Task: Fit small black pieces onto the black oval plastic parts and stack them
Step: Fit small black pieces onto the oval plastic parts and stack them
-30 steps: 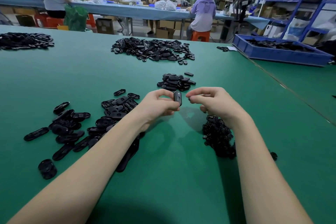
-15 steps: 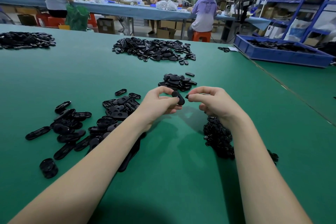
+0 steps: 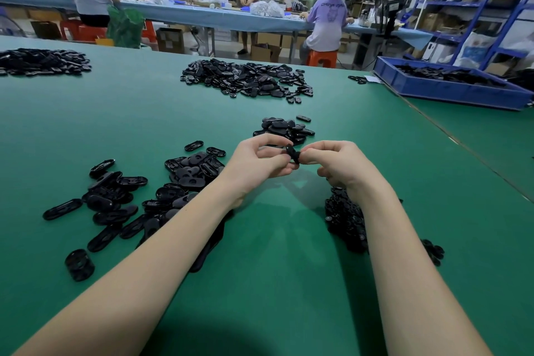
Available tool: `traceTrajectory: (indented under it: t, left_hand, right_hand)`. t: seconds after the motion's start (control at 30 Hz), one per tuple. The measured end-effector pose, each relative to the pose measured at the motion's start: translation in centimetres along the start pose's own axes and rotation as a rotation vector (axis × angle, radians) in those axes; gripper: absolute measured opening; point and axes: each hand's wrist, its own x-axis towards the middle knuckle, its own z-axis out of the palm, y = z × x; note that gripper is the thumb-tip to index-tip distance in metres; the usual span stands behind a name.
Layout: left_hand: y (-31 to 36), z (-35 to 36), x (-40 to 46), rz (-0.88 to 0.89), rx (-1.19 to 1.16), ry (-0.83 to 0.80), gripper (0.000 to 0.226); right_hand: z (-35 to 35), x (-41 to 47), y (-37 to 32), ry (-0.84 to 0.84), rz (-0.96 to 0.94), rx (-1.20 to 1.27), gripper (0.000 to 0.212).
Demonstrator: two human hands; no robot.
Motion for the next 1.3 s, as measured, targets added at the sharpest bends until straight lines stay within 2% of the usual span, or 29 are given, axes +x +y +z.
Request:
traceTrajectory:
  t: [0.4, 0.77, 1.03, 1.3]
  left_hand:
    - [0.12, -0.11, 0.10, 0.033, 0.023, -0.051, 0.022]
    - [-0.14, -0.44, 0.29, 0.082, 0.137, -0.048, 0.023]
    - [-0.27, 0.01, 0.14, 0.198, 0.327, 0.054, 0.025]
    - [-0.12, 0.31, 0.04, 0.227, 0.360, 0.076, 0.027]
  right_hand:
    - [-0.13, 0.07, 0.04, 0.027, -0.003, 0.027, 0.010]
    - [0.02, -0.32, -0.28, 0.044, 0.006, -0.006, 0.012]
    - [0.56, 0.01, -0.29, 0.063, 0.052, 0.049, 0.009]
    - [0.67, 0.07, -0.16, 0.073, 0.053, 0.101, 0.010]
